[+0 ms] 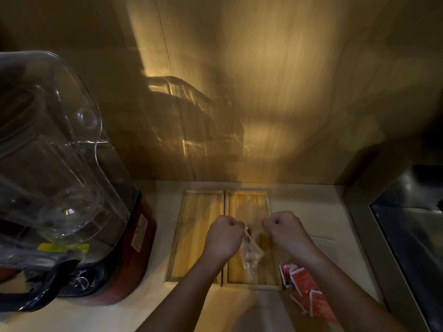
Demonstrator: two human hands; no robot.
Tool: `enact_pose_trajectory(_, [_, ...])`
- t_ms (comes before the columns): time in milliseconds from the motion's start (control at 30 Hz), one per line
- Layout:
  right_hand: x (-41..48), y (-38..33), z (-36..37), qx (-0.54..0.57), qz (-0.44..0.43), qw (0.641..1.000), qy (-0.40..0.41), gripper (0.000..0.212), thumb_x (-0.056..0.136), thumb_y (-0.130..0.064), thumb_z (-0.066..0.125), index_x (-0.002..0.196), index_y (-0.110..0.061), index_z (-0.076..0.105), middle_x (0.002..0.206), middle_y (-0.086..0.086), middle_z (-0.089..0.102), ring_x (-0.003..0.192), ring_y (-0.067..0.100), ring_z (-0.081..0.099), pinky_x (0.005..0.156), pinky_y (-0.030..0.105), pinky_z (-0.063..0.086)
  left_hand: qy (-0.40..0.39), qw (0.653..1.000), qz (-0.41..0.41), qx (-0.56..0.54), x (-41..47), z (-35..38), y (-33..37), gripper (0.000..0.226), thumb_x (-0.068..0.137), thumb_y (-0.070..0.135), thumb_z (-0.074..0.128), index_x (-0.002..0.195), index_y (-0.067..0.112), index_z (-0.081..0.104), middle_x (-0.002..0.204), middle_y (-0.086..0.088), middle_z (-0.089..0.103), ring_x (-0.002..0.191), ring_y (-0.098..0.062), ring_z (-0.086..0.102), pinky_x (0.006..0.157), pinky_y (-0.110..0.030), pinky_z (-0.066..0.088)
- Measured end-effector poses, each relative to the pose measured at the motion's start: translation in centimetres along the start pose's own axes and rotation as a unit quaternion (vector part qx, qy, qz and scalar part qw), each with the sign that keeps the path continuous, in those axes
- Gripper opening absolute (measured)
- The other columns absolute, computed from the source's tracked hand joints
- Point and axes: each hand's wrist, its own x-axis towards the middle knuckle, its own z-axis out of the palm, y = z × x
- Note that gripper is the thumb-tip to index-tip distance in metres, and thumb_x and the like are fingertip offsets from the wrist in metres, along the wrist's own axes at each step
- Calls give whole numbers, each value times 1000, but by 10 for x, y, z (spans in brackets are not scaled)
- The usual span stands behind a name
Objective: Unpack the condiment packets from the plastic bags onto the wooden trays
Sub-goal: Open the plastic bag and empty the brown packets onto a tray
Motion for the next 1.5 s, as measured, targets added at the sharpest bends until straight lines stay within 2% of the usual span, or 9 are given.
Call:
enact_pose_trajectory(133, [-8,-6,0,47,56,996,-55,46,87,-35,57,44,-19,48,25,-8,35,24,4,33,35,19,28,-5,997,-22,-79,-2,1,-3,28,87,17,49,61,11,59,54,-3,50,51,-16,46,56,-31,37])
enact_pose_trajectory(267, [-16,-10,7,93,88,982,-136,38,86,-19,55,49,-15,54,30,-7,39,25,4,31,31,14,21,39,996,-3,-86,-6,11,-1,33,92,25,47,68,7,61,59,-5,53,59,-20,50,61,-33,40])
enact_pose_trajectory(467, [-16,-6,3,91,47,990,-100,37,86,-11,54,49,-14,53,25,-8,41,23,1,36,29,10,25,-51,997,1,-58,-12,10,-6,35,86,21,53,52,15,54,46,3,48,48,-13,44,57,-30,36])
enact_pose_trajectory(667, [-10,11,-9,-2,19,998,-59,39,78,-12,61,43,-18,46,42,-2,40,44,12,38,51,26,32,10,1000,-1,-20,-7,-14,-13,37,82,18,55,44,17,54,43,2,48,41,-10,42,49,-24,34])
enact_pose_trajectory(800, [-10,13,-16,-28,14,998,-58,39,78,-14,61,42,-18,47,42,-1,38,40,9,36,51,26,31,11,1000,15,20,-6,-22,-12,37,81,17,55,44,14,55,42,1,48,39,-11,42,50,-25,35])
enact_pose_trajectory(967, [-16,-1,-19,70,46,995,-55,35,83,-8,56,47,-10,54,34,-5,37,26,3,28,34,18,23,37,998,41,-11,-10,-23,-7,34,89,28,52,59,12,58,52,1,52,50,-13,48,57,-29,40])
enact_pose_trajectory(1100, [-18,-19,-16,177,74,981,-29,38,88,-10,54,50,-7,56,30,-3,47,22,2,36,27,12,26,130,981,88,-117,-27,-11,-10,33,90,42,46,81,12,56,63,2,55,60,-15,52,57,-29,43])
enact_pose_trajectory(1333, [-20,-37,-10,344,98,934,24,28,89,-16,55,64,-6,61,43,4,52,25,5,30,28,15,21,123,970,138,161,-37,22,-23,48,72,65,57,102,28,52,86,13,56,82,-9,57,67,-30,41])
enact_pose_trajectory(1500, [-26,-39,-14,370,91,925,14,25,90,-16,54,69,-3,61,47,6,51,25,3,36,27,14,25,181,942,246,141,-25,20,-23,37,80,47,41,85,22,68,82,6,68,77,-15,65,59,-29,46])
